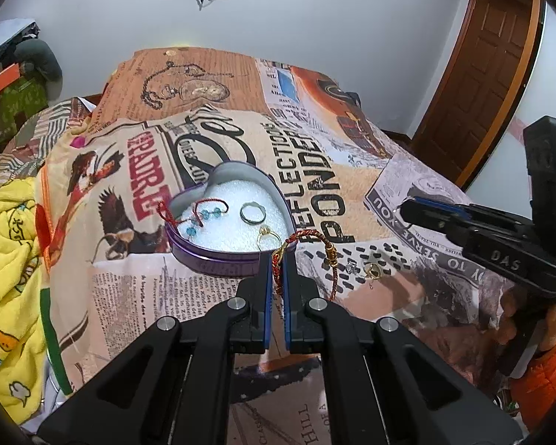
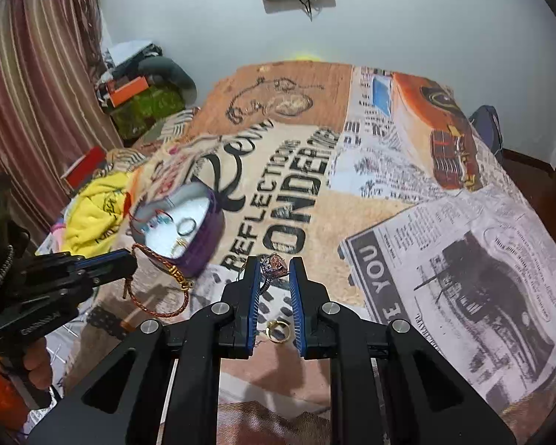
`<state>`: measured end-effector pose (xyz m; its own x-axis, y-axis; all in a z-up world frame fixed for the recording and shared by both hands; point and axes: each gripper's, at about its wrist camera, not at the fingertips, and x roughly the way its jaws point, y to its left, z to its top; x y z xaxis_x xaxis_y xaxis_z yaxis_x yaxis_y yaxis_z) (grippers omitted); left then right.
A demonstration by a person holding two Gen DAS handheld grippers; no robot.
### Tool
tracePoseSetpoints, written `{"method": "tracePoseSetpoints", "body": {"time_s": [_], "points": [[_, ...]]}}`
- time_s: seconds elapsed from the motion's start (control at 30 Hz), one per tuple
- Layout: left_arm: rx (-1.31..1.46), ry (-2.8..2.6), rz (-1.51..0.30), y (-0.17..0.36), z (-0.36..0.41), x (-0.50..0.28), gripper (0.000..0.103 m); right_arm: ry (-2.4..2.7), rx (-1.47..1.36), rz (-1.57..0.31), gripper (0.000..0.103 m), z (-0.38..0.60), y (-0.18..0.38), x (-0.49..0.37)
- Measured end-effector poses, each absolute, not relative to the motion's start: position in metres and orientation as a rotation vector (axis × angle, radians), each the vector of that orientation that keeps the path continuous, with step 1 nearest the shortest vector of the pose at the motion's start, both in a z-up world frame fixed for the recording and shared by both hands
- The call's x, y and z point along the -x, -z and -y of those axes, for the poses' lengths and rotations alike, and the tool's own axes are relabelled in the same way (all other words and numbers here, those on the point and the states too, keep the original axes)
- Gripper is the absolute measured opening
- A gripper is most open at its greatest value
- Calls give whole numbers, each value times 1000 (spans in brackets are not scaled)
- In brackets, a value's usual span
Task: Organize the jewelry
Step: 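Lower the charm bracelet into the heart tin with the left tool while the right drops the earring in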
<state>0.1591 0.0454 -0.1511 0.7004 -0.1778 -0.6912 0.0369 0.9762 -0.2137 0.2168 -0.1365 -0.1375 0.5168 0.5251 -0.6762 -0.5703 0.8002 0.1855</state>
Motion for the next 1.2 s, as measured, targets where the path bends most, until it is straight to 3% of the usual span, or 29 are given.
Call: {"method": "tracePoseSetpoints", "body": {"time_s": [0.53, 1.2], "points": [[199, 40, -700, 126, -84, -172, 3, -774, 81, -748, 14, 77, 125, -225], [202, 48, -772, 162, -105, -201, 3, -869, 188, -824, 14, 24, 152, -238]]}}
